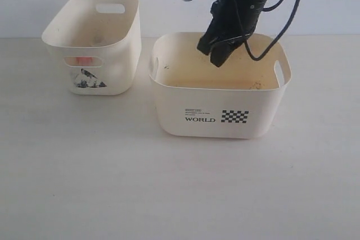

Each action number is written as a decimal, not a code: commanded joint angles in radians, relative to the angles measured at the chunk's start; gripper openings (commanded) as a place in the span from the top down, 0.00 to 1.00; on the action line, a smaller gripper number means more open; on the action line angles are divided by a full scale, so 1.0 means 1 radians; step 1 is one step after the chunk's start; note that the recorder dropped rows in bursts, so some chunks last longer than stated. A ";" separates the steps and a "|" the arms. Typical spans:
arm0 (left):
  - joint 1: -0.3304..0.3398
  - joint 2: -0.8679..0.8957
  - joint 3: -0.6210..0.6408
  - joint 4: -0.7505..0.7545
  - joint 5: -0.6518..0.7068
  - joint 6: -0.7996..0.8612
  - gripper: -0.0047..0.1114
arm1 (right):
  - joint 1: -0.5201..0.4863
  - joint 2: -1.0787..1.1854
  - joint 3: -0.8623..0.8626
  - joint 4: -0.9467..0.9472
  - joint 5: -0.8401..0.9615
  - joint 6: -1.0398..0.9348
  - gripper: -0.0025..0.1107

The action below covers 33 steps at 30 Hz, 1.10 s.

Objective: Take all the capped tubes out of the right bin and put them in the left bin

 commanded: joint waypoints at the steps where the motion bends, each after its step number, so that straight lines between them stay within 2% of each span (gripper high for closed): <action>1: 0.000 0.000 -0.004 -0.006 -0.006 -0.010 0.92 | -0.007 0.045 -0.015 -0.025 0.012 -0.294 0.98; 8: 0.000 0.000 -0.004 -0.006 -0.006 -0.010 0.92 | -0.011 0.138 -0.055 -0.014 0.012 -0.434 0.98; 14: 0.000 0.000 -0.004 -0.006 -0.006 -0.010 0.92 | -0.063 0.182 -0.057 0.099 0.012 -0.483 0.98; 20: 0.000 0.000 -0.004 -0.006 -0.006 -0.010 0.92 | -0.112 0.197 -0.057 0.196 0.012 -0.486 0.98; 33: 0.000 0.000 -0.004 -0.006 -0.006 -0.010 0.92 | -0.117 0.207 -0.055 0.258 0.012 -0.433 0.98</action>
